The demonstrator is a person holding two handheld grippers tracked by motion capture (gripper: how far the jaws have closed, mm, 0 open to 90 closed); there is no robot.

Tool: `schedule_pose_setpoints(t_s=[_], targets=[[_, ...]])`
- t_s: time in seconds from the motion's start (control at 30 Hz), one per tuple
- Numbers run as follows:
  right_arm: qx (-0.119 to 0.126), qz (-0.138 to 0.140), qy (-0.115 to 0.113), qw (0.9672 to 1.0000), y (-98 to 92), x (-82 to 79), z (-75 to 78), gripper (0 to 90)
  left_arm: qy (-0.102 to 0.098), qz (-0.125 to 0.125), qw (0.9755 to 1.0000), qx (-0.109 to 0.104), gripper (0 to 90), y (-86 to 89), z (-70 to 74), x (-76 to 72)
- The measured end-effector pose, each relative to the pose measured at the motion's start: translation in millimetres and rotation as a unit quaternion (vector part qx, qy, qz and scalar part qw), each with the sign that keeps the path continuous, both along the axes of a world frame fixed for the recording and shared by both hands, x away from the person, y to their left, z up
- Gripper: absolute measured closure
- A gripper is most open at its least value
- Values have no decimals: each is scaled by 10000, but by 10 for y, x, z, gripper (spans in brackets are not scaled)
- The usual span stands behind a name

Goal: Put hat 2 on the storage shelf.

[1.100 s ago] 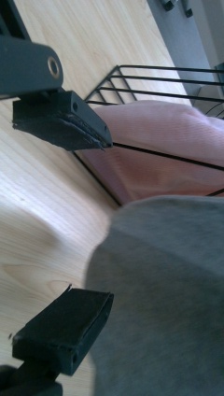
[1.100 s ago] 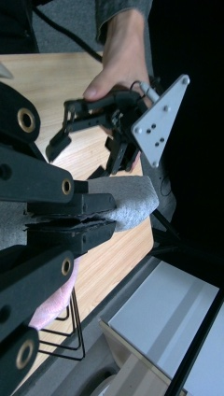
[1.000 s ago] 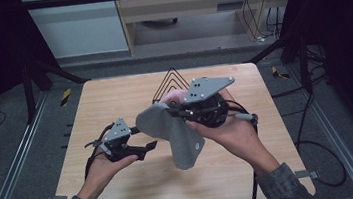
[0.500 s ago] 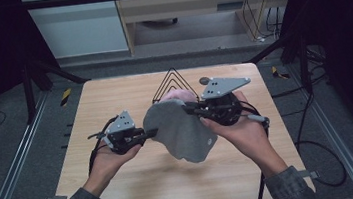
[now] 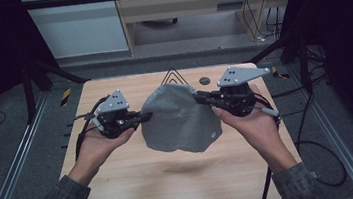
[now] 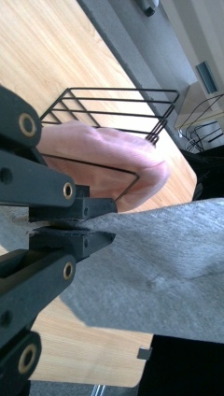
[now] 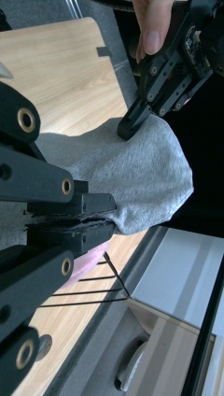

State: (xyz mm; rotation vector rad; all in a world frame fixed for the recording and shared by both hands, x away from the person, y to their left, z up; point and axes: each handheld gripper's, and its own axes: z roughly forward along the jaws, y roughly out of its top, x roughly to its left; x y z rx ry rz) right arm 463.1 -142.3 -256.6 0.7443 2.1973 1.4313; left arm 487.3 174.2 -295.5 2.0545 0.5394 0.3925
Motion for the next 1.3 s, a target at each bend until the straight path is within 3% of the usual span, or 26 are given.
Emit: schedule_pose_setpoints(t_s=[0.23,0.33,0.4,0.63,0.87,1.0,1.3], targets=[[76,-47,-23,10000,-22,42,109,865,-39,-15,10000,-11,864,-45,162,71],[302,-29,-7,9995,-58,42,180,865,-95,-31,9999,-45,864,-46,262,67],[303,-60,-77,9995,-67,28,235,865,-149,-30,9998,-122,864,-46,355,69],[356,-249,-213,9988,-128,70,436,865,-277,-19,9996,27,864,-85,636,129],[365,-355,-227,9984,-125,234,479,865,-330,33,9994,-6,865,-116,717,244],[416,-351,-291,9981,-141,303,491,865,-439,21,9990,95,863,-172,754,313],[595,-481,-378,9963,-240,464,633,865,-607,-2,9981,-125,866,-249,1004,489]])
